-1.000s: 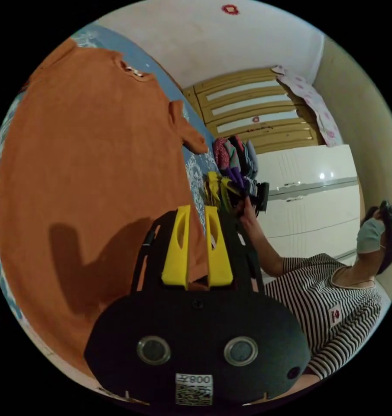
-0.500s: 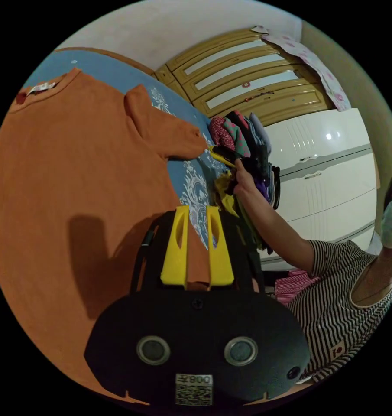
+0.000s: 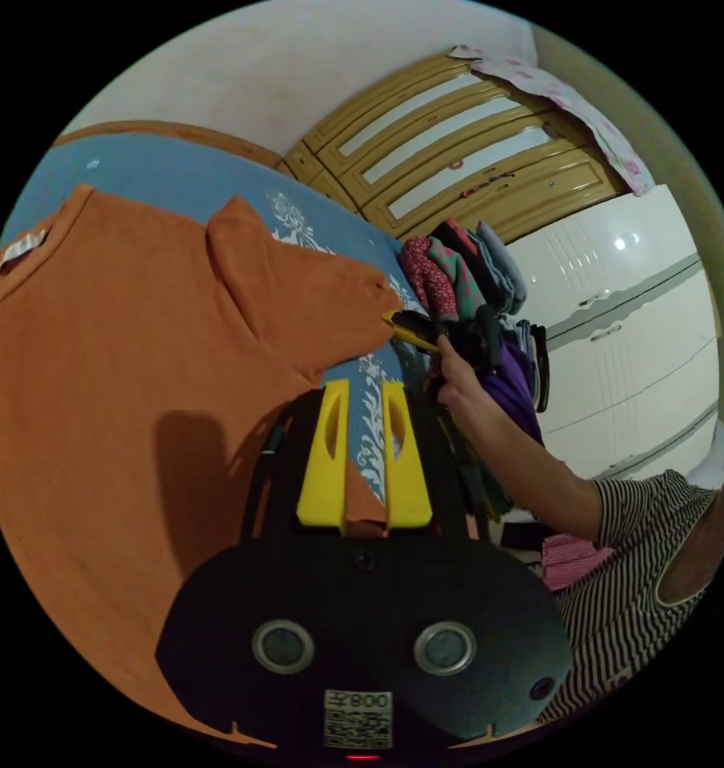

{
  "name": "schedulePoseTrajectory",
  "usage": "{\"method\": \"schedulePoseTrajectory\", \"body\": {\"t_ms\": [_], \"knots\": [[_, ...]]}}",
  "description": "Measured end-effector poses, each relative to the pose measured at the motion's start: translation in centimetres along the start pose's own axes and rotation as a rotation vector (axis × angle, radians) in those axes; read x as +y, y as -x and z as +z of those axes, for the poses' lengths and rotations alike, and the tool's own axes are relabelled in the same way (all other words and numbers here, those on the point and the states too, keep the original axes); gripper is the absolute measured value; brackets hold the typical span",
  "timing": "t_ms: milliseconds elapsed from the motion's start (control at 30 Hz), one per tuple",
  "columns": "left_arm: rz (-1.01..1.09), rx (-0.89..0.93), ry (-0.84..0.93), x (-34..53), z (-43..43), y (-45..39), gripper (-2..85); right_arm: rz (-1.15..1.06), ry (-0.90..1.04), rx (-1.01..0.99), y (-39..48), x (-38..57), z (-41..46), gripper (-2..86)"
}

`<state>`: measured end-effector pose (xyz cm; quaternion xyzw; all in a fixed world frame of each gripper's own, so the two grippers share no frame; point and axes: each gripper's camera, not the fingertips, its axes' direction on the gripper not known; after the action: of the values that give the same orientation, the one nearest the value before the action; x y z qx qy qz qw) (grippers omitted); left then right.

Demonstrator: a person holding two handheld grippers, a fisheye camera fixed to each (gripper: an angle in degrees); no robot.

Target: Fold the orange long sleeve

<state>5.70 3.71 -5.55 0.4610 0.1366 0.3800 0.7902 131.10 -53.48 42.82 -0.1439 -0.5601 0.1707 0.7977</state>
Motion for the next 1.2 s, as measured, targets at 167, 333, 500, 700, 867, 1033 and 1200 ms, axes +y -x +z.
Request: {"method": "schedulePoseTrajectory", "body": {"t_ms": [167,333,500,700,867,1033,1200], "knots": [[-0.013,-0.113,-0.01,-3.9,1.1,3.5,6.4,-0.031,0.004,-0.022,-0.5,-2.0,1.0,5.4],[-0.031,-0.214,0.105,-5.0,2.1,7.0,3.8,-0.055,0.017,0.011,-0.4,-4.2,2.4,3.5],[-0.05,-0.228,-0.048,-0.9,-10.8,10.8,3.8,-0.071,0.029,0.017,-1.0,-5.8,3.7,3.0],[-0.468,-0.663,-0.448,16.1,-42.7,21.4,6.9,-0.096,0.025,0.03,-1.1,-7.2,5.3,3.0],[-0.978,-0.745,-0.875,34.2,-63.3,28.5,11.1,-0.1,0.016,0.032,-1.3,-7.9,6.5,2.8],[-1.089,-0.561,-1.003,38.4,-69.6,35.5,11.3,-0.077,0.015,0.03,-1.3,-8.5,7.8,2.7],[-1.076,-0.524,-0.903,35.8,-73.8,39.1,4.0,-0.037,0.03,0.008,-1.5,-8.9,8.7,2.6]]}}
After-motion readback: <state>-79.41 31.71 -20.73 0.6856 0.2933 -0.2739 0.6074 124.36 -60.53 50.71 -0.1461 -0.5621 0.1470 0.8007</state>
